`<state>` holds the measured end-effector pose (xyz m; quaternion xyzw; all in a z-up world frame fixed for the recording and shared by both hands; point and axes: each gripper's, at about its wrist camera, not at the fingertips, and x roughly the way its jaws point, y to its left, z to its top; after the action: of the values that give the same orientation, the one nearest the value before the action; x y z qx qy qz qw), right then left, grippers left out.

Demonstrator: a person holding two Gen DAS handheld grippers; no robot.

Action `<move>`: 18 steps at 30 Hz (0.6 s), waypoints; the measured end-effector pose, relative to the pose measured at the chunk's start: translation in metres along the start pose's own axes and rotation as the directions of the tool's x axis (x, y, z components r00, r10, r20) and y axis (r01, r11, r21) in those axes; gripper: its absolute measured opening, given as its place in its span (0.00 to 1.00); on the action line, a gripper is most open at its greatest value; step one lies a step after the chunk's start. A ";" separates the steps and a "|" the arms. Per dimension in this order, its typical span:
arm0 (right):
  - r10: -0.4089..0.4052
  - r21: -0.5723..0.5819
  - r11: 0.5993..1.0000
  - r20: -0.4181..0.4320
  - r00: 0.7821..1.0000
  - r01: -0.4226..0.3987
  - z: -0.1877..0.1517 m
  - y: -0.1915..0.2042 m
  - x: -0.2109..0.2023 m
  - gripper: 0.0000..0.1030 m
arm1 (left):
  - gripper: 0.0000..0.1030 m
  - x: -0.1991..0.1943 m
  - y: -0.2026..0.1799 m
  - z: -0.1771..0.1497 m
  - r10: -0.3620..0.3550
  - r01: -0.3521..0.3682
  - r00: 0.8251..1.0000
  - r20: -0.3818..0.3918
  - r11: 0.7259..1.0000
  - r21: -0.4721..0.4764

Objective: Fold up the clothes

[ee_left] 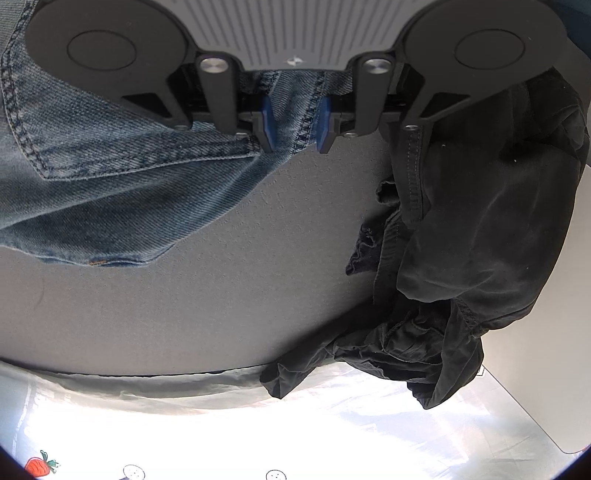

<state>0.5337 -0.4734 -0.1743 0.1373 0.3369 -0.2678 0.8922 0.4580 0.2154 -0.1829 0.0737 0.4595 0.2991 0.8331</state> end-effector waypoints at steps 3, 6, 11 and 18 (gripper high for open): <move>0.049 -0.014 0.999 -0.007 0.999 -0.049 -0.023 -0.012 -0.034 0.51 | 0.68 -0.023 0.025 -0.006 -0.077 0.082 0.996 0.043 0.990 -0.116; 0.110 -0.023 0.994 -0.022 0.994 -0.111 -0.051 -0.023 -0.068 0.87 | 0.70 -0.053 0.044 -0.025 -0.139 0.153 0.986 0.096 0.975 -0.164; 0.219 -0.047 0.973 -0.093 0.971 -0.224 -0.124 -0.027 -0.120 1.00 | 0.77 -0.092 0.069 -0.069 -0.183 0.204 0.974 0.132 0.965 -0.163; 0.170 -0.182 0.967 -0.067 0.983 -0.179 -0.194 -0.014 -0.170 1.00 | 0.77 -0.100 0.110 -0.148 -0.199 0.201 0.979 0.034 0.951 -0.234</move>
<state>0.3161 -0.3368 -0.2033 0.0885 0.3698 -0.1517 0.9123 0.2505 0.2250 -0.1509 -0.0713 0.4216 0.2652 0.8642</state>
